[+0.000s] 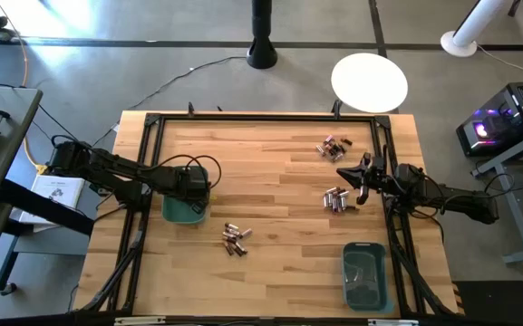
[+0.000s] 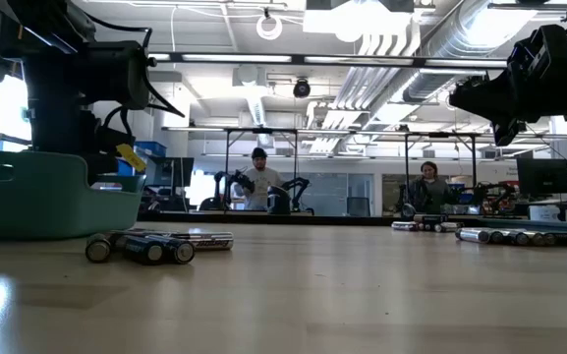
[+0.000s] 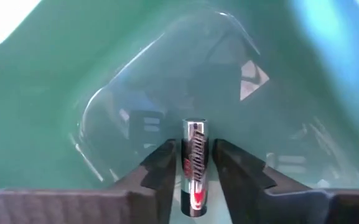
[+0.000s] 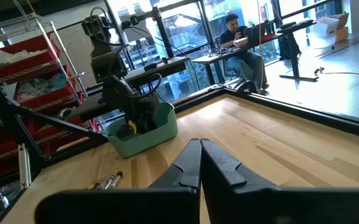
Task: Sort batteries
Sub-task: Put the silver battery into the green bin
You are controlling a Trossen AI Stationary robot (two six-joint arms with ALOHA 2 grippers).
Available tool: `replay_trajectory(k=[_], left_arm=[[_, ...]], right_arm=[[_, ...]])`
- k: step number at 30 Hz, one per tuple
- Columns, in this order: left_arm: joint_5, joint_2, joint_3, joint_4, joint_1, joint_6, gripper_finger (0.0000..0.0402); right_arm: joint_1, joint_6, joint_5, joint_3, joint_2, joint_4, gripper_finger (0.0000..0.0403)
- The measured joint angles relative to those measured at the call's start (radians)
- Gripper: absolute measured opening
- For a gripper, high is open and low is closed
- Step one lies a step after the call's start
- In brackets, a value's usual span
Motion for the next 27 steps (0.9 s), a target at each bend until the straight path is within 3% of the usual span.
replay_trajectory(k=[7, 17, 20, 27], left_arm=[[0.006, 0.002, 0.061, -0.065, 0.001, 0.083, 0.0165], [-0.123, -0.044, 0.281, -0.242, -0.001, 0.295, 0.0174], [-0.119, -0.066, 0.287, -0.098, -0.021, 0.437, 0.0174], [0.001, -0.025, 0.226, 0.459, -0.1, 0.789, 0.0165]], right_arm=[[0.0, 0.0, 0.0, 0.0, 0.0, 0.0, 0.0], [0.0, 0.0, 0.0, 0.0, 0.0, 0.0, 0.0], [0.0, 0.0, 0.0, 0.0, 0.0, 0.0, 0.0], [0.0, 0.0, 0.0, 0.0, 0.0, 0.0, 0.0]])
